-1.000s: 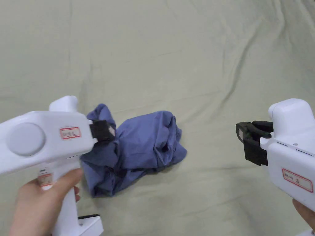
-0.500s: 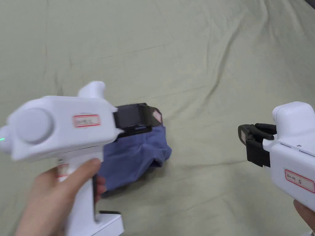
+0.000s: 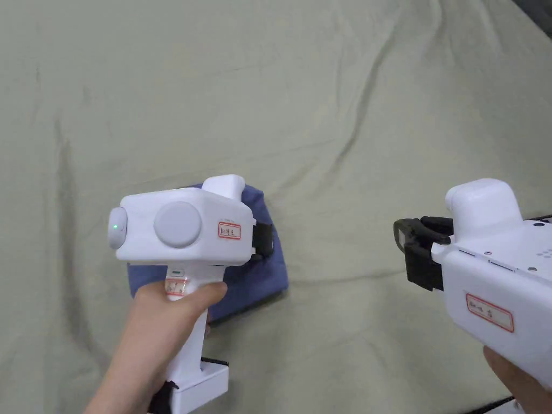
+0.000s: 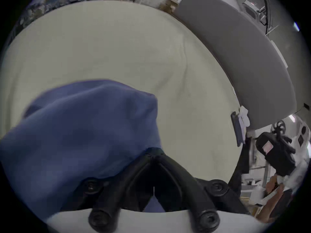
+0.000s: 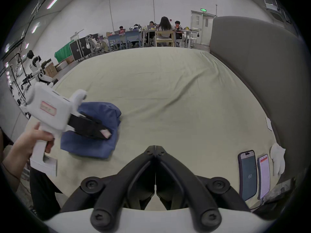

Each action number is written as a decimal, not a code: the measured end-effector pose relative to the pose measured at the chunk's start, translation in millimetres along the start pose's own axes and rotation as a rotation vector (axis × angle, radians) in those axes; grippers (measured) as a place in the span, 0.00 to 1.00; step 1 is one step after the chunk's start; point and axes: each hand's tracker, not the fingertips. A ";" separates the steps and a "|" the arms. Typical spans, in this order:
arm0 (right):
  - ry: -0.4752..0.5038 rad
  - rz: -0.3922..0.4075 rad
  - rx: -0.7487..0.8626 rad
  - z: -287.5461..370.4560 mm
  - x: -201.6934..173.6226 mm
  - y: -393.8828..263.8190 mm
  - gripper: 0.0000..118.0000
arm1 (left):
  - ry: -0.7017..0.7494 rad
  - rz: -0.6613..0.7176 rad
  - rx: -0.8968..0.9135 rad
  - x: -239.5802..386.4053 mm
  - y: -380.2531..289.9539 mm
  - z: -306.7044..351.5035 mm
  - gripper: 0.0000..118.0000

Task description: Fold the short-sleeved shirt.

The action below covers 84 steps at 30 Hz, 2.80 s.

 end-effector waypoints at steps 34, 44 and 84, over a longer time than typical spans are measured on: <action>0.338 0.091 -0.247 -183.2 -104.3 47.1 0.02 | -0.067 0.311 0.254 -130.6 -77.1 144.8 0.82; 0.404 0.019 -0.222 -171.0 -95.4 45.3 0.02 | -0.265 0.294 0.254 -151.8 -64.6 97.1 0.36; 0.670 0.251 -0.019 -76.0 -318.3 97.6 0.02 | 0.719 0.304 0.566 -298.3 -167.2 423.3 0.00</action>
